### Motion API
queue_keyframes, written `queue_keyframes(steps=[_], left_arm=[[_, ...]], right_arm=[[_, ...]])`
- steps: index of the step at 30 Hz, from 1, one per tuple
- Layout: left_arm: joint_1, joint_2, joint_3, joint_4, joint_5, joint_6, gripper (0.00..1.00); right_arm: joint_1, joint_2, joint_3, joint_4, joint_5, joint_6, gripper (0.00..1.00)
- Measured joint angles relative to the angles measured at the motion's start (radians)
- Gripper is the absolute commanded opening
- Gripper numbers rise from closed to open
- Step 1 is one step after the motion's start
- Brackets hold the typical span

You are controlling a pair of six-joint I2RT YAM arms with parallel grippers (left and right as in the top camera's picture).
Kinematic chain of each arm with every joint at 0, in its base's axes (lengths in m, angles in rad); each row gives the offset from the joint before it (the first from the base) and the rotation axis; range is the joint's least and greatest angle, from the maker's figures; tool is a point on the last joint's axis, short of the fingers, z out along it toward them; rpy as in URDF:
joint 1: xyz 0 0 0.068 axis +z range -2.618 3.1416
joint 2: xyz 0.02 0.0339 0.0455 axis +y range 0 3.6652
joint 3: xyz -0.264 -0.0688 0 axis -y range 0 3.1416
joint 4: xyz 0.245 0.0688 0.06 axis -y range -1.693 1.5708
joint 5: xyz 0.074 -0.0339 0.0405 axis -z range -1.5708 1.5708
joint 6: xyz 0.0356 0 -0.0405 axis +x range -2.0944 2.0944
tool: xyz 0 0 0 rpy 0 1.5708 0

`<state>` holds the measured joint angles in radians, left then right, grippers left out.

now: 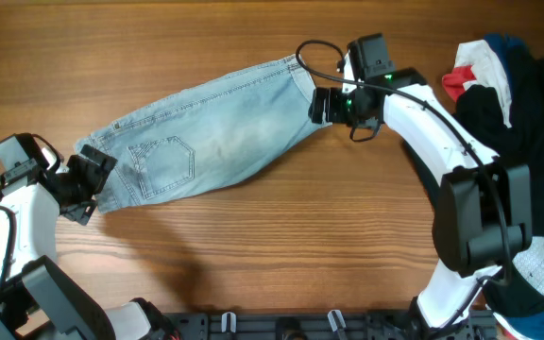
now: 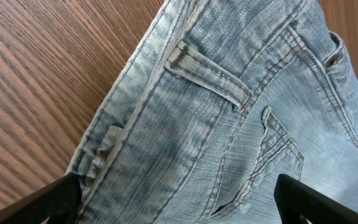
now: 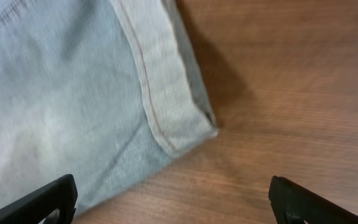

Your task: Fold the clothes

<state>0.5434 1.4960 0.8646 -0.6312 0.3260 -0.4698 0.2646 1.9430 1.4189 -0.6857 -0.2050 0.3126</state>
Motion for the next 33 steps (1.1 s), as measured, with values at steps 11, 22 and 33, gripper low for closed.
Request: queue_keyframes(steps=[11, 22, 33], left_arm=[[0.000, 0.000, 0.000, -0.073, -0.098, 0.005, 1.00], [0.000, 0.000, 0.000, -0.133, -0.173, 0.005, 1.00], [0.000, 0.000, 0.000, -0.136, -0.173, 0.005, 1.00]], right_arm=[[0.000, 0.116, -0.013, 0.131, -0.079, 0.024, 0.73], [0.000, 0.137, -0.013, 0.158, -0.091, 0.052, 0.82], [0.000, 0.148, -0.008, 0.158, -0.039, 0.116, 0.61]])
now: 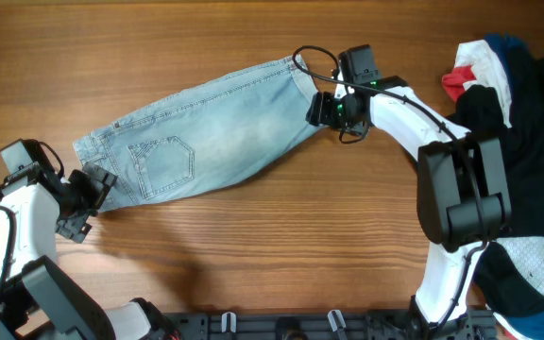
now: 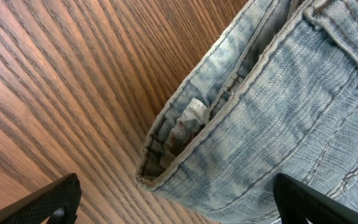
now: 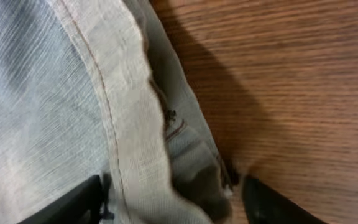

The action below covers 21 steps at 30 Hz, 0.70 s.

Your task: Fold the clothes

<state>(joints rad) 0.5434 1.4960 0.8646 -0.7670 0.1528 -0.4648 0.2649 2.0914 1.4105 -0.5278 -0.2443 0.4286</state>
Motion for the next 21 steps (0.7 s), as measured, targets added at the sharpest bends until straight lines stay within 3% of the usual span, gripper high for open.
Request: queue_keyframes(steps=[4, 7, 13, 21], left_arm=[[0.000, 0.000, 0.000, 0.000, -0.001, 0.000, 1.00], [0.000, 0.000, 0.000, 0.000, -0.003, 0.000, 1.00], [0.000, 0.000, 0.000, 0.000, -0.003, 0.000, 1.00], [0.000, 0.000, 0.000, 0.000, -0.003, 0.000, 1.00]], right_arm=[[0.001, 0.007, 0.000, 0.008, -0.010, -0.007, 0.37], [0.001, 0.018, 0.000, 0.009, -0.010, -0.006, 0.04], [0.002, 0.014, 0.018, -0.091, 0.019, -0.005, 0.04], [0.009, -0.046, 0.008, -0.475, 0.304, 0.116, 0.04]])
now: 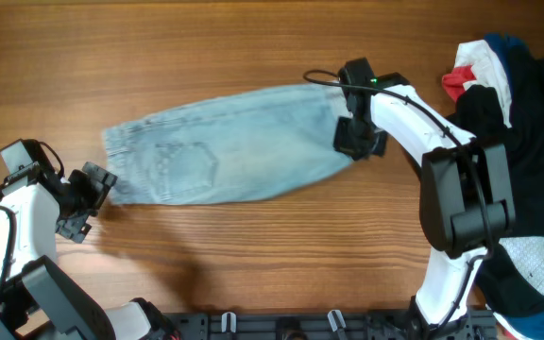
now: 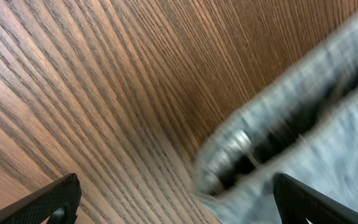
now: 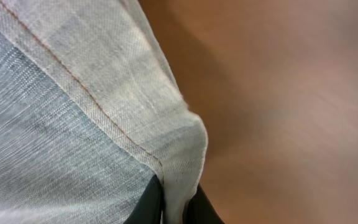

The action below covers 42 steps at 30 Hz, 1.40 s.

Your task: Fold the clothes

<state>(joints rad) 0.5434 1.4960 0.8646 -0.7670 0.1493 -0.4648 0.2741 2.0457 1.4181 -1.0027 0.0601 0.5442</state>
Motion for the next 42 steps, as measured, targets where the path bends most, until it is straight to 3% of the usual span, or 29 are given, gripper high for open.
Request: queue_keyframes(steps=[1, 2, 3, 5, 6, 12, 18, 24, 33, 35, 39, 40, 41, 42], left_arm=[[0.000, 0.000, 0.000, 0.000, 0.000, 0.000, 1.00], [0.000, 0.000, 0.000, 0.000, 0.000, 0.000, 1.00], [0.000, 0.000, 0.000, 0.000, 0.000, 0.000, 1.00], [0.000, 0.000, 0.000, 0.006, 0.005, 0.000, 1.00], [0.000, 0.000, 0.000, 0.013, 0.012, 0.000, 1.00], [-0.002, -0.036, 0.000, 0.116, 0.154, 0.072, 1.00], [-0.098, -0.060, 0.001, 0.248, 0.293, 0.155, 1.00], [-0.193, -0.033, 0.001, 0.293, 0.272, 0.198, 1.00], [-0.196, 0.168, 0.001, 0.394, 0.188, 0.196, 1.00], [-0.195, 0.208, 0.010, 0.409, 0.195, 0.195, 0.96], [-0.203, 0.266, 0.053, 0.429, 0.228, 0.193, 0.78], [-0.207, 0.275, 0.057, 0.428, 0.232, 0.198, 0.71], [-0.213, 0.280, 0.061, 0.424, 0.235, 0.198, 0.56], [-0.219, 0.282, 0.064, 0.418, 0.237, 0.199, 0.50]], right_arm=[[0.000, -0.006, -0.007, -0.040, 0.038, 0.018, 0.04], [-0.001, -0.010, -0.012, -0.066, 0.070, 0.032, 0.11], [-0.001, -0.011, -0.013, -0.077, 0.093, 0.040, 0.20], [-0.002, -0.011, -0.013, -0.089, 0.123, 0.056, 0.52], [-0.002, -0.011, -0.013, -0.092, 0.134, 0.053, 0.56], [-0.003, -0.080, -0.023, -0.089, 0.166, 0.053, 0.57], [-0.003, -0.335, -0.023, -0.047, 0.159, -0.014, 0.70], [-0.003, -0.417, -0.023, -0.076, 0.138, -0.052, 0.71], [-0.003, -0.417, -0.023, -0.100, 0.038, -0.059, 0.70], [-0.003, -0.417, -0.023, -0.100, 0.023, -0.058, 0.71], [-0.003, -0.417, -0.023, -0.109, 0.010, -0.055, 0.71], [-0.003, -0.417, -0.023, -0.109, 0.007, -0.055, 0.70], [-0.003, -0.417, -0.023, -0.109, 0.006, -0.055, 0.70], [-0.003, -0.417, -0.023, -0.109, 0.006, -0.055, 0.71]])
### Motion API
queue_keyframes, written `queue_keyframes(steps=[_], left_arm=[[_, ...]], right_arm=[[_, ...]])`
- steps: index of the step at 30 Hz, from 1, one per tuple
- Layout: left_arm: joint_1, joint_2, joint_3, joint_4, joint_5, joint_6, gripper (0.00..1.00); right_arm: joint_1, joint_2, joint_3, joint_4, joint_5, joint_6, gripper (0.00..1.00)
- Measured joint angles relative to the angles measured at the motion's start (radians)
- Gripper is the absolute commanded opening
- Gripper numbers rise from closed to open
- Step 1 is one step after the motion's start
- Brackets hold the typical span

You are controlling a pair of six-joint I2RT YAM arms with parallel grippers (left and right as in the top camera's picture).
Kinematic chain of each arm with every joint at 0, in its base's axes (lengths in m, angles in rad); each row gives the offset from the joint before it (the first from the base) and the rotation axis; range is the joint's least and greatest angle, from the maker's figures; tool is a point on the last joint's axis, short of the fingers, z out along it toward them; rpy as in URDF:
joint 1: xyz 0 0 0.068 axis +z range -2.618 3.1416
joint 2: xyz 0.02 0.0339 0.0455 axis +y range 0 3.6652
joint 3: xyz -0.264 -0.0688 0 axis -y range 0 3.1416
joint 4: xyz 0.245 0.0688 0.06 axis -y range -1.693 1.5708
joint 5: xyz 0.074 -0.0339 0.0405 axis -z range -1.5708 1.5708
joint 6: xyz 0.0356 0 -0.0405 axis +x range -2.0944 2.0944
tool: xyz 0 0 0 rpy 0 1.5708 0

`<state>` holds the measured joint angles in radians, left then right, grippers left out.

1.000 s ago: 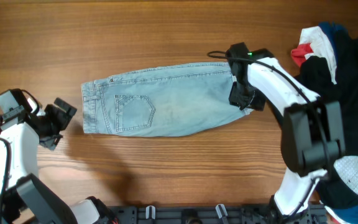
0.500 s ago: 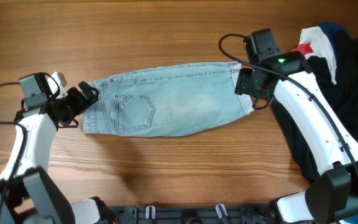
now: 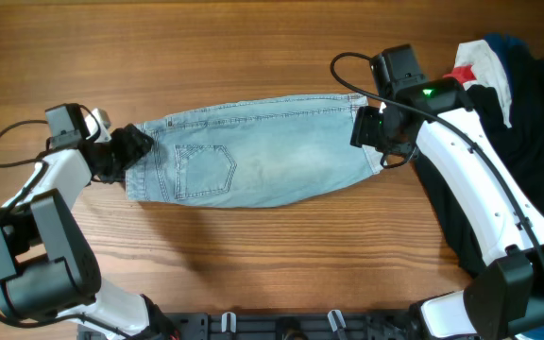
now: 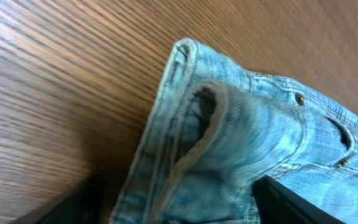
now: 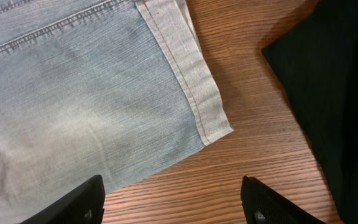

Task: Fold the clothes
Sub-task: 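Grasp the left end of the shorts with the left gripper, right gripper the middle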

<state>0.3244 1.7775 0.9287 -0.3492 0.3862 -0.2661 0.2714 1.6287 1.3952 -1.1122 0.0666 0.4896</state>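
A pair of light blue jeans [image 3: 263,151] lies flat and nearly level across the table's middle, back pocket [image 3: 204,170] up, waistband left, leg hem right. My left gripper [image 3: 128,151] is at the waistband end. In the left wrist view the bunched waistband [image 4: 229,124] lies between the spread fingers of that gripper [image 4: 176,208], which is open. My right gripper [image 3: 371,132] is open just off the hem. In its own view the hem [image 5: 191,81] lies flat ahead of the right gripper [image 5: 173,205], with only bare wood between its fingers.
A heap of other clothes [image 3: 513,85], black with red, white and blue pieces, covers the table's right side. A black garment's edge [image 5: 340,93] lies close to the right of the hem. The right arm's cable loops over the jeans' far right corner.
My right gripper has let go of the hem and is open beside it. The jeans lie further right and straighter. My left gripper has moved up from the lower left onto the waistband.
The jeans first lay slanted, with both grippers open at their ends. The right gripper then stood closer on the hem while the left one sat off the waistband. Then the right one was shut on the hem and the jeans lay shifted right. Now they lie level and released.
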Motion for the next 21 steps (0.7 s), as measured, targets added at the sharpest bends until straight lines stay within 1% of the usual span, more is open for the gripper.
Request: queue_keyframes(steps=[1, 2, 4, 7, 10, 12, 14, 15, 16, 17, 18, 19, 21], left_arm=[[-0.006, 0.005, 0.000, -0.002, 0.004, -0.004, 0.47], [-0.013, 0.008, 0.000, -0.010, 0.004, -0.008, 0.45], [-0.024, 0.016, -0.002, -0.016, 0.012, -0.005, 0.25], [-0.026, 0.023, -0.005, -0.028, 0.006, -0.014, 0.04], [-0.029, 0.025, -0.004, -0.034, 0.008, -0.012, 0.04], [-0.029, 0.025, -0.003, -0.035, 0.008, -0.012, 0.04], [-0.029, 0.022, 0.000, -0.048, 0.007, -0.012, 0.04], [-0.030, 0.015, 0.002, -0.079, 0.005, -0.013, 0.04], [-0.031, 0.003, 0.005, -0.134, 0.001, -0.013, 0.04], [-0.034, -0.019, 0.005, -0.212, -0.009, -0.016, 0.04], [-0.036, -0.042, 0.008, -0.274, -0.016, -0.017, 0.04], [-0.037, -0.066, 0.017, -0.336, -0.021, -0.019, 0.04], [-0.038, -0.139, 0.055, -0.442, -0.023, -0.020, 0.04]], right_arm=[[0.000, 0.000, 0.000, -0.001, 0.000, 0.000, 0.71], [0.000, 0.000, 0.000, -0.002, 0.000, 0.000, 0.71], [0.000, 0.000, 0.000, -0.010, 0.000, 0.003, 0.71], [0.000, 0.000, 0.000, -0.010, -0.003, 0.003, 0.71], [0.000, 0.000, 0.000, -0.011, -0.007, 0.003, 0.71], [0.000, 0.000, 0.000, -0.010, -0.009, 0.002, 0.63], [0.000, 0.000, 0.000, 0.023, -0.068, -0.050, 0.45], [0.000, 0.000, 0.000, 0.039, -0.095, -0.067, 0.39], [0.005, 0.000, 0.000, 0.063, -0.141, -0.108, 0.26], [0.014, 0.000, 0.000, 0.073, -0.167, -0.122, 0.17], [0.025, 0.000, 0.000, 0.088, -0.181, -0.134, 0.10], [0.039, 0.000, 0.000, 0.109, -0.194, -0.142, 0.05], [0.075, 0.004, 0.000, 0.145, -0.213, -0.156, 0.05]])
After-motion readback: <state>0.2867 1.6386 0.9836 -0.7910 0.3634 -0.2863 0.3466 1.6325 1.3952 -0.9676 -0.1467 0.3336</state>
